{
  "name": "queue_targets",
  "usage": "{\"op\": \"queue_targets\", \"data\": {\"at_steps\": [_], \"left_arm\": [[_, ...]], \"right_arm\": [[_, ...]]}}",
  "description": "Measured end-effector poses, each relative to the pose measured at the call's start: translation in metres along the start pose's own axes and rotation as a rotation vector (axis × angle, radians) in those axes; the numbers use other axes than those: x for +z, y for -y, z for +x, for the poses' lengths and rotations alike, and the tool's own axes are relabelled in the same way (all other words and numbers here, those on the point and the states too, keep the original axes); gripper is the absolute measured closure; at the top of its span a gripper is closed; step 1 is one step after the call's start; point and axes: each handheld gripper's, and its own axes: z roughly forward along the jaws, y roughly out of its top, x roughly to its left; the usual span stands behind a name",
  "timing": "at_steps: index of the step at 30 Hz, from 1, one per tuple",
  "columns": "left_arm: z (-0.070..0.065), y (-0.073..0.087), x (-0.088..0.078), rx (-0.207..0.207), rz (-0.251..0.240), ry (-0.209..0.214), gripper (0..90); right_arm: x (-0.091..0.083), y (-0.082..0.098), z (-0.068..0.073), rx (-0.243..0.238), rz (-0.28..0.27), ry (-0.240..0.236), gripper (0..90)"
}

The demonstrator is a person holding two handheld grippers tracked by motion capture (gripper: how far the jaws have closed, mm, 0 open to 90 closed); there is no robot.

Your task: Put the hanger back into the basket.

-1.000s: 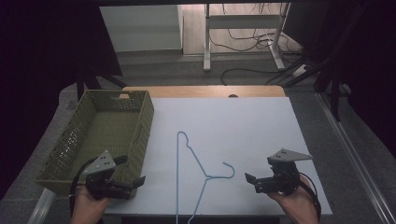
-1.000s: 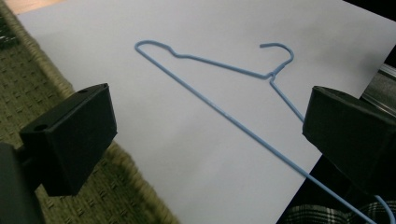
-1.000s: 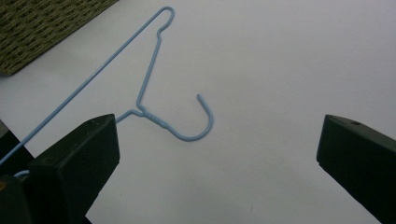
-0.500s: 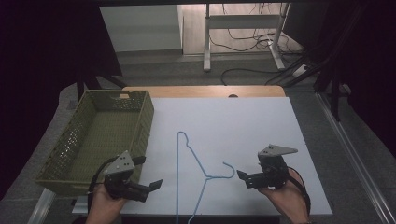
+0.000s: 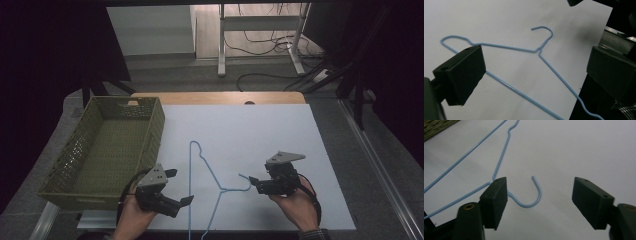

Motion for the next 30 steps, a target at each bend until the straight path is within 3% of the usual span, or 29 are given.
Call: {"op": "queue_targets", "data": {"at_steps": [9,14,15,21,30], "left_arm": [[0.004,0.007,0.021,-0.023,0.009,0.019,2.7],[0.007,0.011,0.026,-0.008,0.013,0.019,2.6],[0.009,0.013,0.027,-0.014,-0.001,0.037,2.1],[0.012,0.017,0.029,-0.026,0.006,0.042,2.2],[0.007,0.019,0.036,0.009,0.051,0.033,1.3]], "right_arm": [[0.032,-0.003,0.001,-0.031,0.065,-0.003,55.9],[0.042,-0.002,-0.001,-0.038,0.081,0.003,63.7],[0.046,0.000,-0.002,-0.037,0.081,0.001,67.0],[0.056,0.005,-0.004,-0.048,0.094,0.013,72.0],[0.071,0.013,-0.004,-0.060,0.134,0.016,77.2]]}}
